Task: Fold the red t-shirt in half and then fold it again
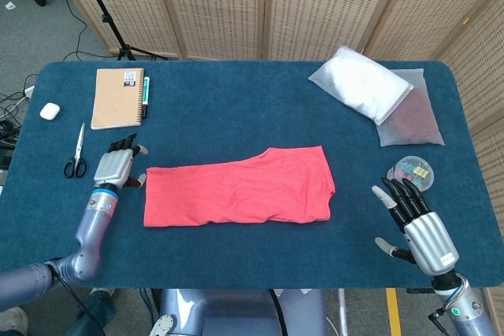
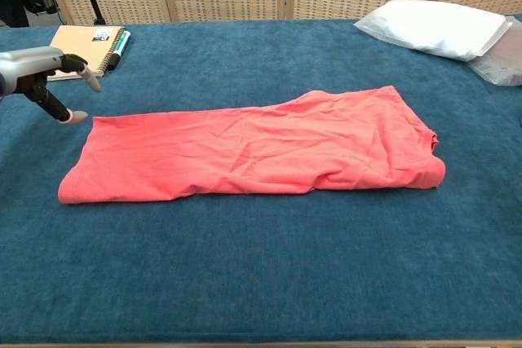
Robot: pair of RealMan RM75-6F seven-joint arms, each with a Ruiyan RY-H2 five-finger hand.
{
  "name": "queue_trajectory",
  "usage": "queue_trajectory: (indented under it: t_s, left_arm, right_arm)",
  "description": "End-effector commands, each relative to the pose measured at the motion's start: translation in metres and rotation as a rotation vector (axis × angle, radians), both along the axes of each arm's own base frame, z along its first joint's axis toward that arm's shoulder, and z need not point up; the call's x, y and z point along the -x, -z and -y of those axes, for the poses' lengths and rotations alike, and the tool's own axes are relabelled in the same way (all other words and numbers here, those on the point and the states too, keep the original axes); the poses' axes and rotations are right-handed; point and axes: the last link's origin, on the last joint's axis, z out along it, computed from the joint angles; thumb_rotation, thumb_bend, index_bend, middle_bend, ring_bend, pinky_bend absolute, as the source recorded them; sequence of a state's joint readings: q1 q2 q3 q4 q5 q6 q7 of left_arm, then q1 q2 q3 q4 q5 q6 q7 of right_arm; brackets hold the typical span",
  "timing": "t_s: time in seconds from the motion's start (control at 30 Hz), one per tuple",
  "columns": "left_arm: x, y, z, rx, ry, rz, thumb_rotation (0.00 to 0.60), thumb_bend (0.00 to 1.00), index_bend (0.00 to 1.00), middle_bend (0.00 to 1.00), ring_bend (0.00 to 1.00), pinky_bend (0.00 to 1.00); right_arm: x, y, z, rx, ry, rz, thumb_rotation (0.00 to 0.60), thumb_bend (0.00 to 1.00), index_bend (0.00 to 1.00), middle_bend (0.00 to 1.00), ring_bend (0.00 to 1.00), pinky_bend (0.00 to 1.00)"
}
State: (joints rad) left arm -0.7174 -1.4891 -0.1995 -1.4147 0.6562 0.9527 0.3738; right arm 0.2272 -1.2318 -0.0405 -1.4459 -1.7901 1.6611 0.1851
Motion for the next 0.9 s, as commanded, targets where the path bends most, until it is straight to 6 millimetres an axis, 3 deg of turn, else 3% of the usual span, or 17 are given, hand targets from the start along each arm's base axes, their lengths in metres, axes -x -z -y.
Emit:
queue_trajectory:
  t_s: [0.03, 0.9]
  left_arm:
    - [0.001, 0.007, -0.001, -0.002, -0.021, 0.017, 0.600, 0.35, 0.32, 0.00, 0.00, 0.00]
    - [-0.002, 0.040, -0.007, 0.004, -0.044, 0.013, 0.600, 0.36, 0.44, 0.00, 0.00, 0.00]
  right_arm:
    - [0.001, -0.001, 0.001, 0.002, 0.008, -0.002, 0.600, 0.00, 0.00, 0.00, 0.00, 0.00]
    - [0.004, 0.000, 0.004, -0.015, 0.029, 0.003, 0.600, 0.00, 0.00, 0.00, 0.00, 0.00]
